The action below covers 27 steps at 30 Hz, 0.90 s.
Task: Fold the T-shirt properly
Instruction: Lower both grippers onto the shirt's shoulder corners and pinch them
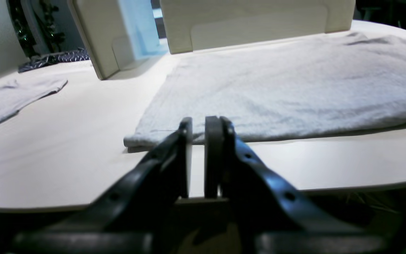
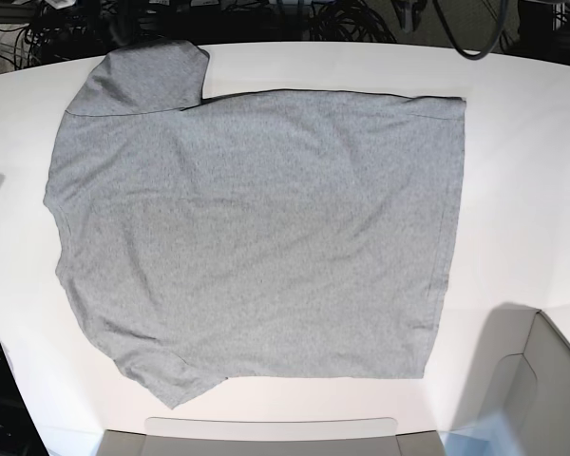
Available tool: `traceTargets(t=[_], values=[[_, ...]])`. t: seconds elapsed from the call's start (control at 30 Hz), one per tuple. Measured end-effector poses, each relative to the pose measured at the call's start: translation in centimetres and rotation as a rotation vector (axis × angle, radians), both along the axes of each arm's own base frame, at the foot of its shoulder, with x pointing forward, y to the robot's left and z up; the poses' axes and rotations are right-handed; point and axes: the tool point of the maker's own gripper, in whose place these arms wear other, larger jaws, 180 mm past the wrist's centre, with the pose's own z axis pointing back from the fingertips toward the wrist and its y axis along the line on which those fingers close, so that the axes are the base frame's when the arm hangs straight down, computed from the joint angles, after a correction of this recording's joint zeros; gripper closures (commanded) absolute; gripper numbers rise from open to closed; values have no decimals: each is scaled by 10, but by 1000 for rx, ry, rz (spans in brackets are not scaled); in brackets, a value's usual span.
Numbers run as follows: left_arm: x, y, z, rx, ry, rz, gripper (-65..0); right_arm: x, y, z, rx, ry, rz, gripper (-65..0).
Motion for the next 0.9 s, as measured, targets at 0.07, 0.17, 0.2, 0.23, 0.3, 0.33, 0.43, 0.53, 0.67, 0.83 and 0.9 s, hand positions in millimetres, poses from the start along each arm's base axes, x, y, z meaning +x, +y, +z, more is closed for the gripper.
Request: traceTargets(t=[0.07, 0.17, 0.2, 0.23, 0.3, 0.33, 0.43, 0.53, 0.67, 0.83, 0.9], values=[[-2, 0, 0, 0, 4, -1, -76, 6, -5, 4, 40, -7, -44, -249], [-2, 0, 0, 1, 6, -1, -76, 5, -19, -6, 105, 32, -146, -249], [-2, 0, 0, 1, 5, -1, -76, 5, -26, -12, 109, 53, -165, -249], [-2, 0, 0, 2, 5, -3, -76, 5, -32, -20, 111, 91, -175, -249], [-2, 0, 0, 0, 6, 0, -76, 10, -47, -31, 124, 128, -216, -249], [-2, 0, 0, 0, 6, -1, -76, 13, -52, -35, 135, 136, -239, -249], [-2, 0, 0, 0, 6, -1, -77, 20, -51, -45, 166, 165, -249, -249], [-2, 0, 0, 1, 6, -2, -77, 25, -47, -49, 227, 168, -248, -249], [-2, 0, 0, 0, 6, -1, -77, 39, -44, -59, 285, 200, -246, -249], [-1, 0, 0, 2, 4, -3, -78, 36, -59, -70, 314, 218, -311, -249], [-1, 0, 0, 1, 4, -3, -78, 36, -61, -70, 324, 217, -323, -249]])
